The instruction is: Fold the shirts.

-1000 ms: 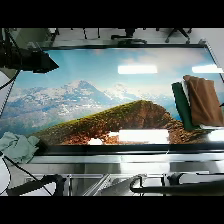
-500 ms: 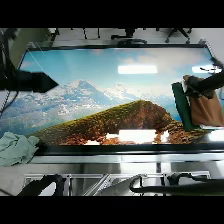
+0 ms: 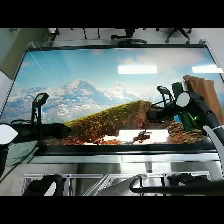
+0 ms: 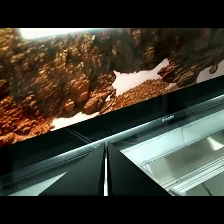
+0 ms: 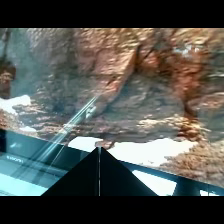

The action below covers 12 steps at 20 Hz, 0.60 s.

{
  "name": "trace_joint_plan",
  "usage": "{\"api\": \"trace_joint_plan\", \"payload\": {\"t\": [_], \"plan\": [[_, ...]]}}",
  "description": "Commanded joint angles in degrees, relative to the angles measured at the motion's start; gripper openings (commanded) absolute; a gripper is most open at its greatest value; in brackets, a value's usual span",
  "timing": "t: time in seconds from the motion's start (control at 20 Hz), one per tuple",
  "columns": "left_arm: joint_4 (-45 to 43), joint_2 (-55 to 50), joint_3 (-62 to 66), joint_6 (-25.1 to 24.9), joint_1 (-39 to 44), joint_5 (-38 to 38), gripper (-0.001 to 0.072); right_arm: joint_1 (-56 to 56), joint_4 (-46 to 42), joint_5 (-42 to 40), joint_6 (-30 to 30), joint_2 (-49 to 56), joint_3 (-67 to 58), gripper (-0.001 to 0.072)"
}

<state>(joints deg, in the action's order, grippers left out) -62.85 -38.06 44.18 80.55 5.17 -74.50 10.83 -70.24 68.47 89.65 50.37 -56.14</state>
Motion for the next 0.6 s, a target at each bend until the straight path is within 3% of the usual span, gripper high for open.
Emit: {"api": "trace_joint_plan", "payload": {"t": [0.0, 0.55], "plan": [[-0.02, 4.59, -5.6, 0.55, 0.61, 1.6, 0.002, 2.01, 0.63, -1.27, -0.33, -0.96, 2.49, 0.0024], [-0.04, 7.8, -5.7, 2.01, 0.63, 1.57, 0.0021, 2.01, 0.61, -0.7, -0.35, -0.94, 2.49, 0.0024]]}}
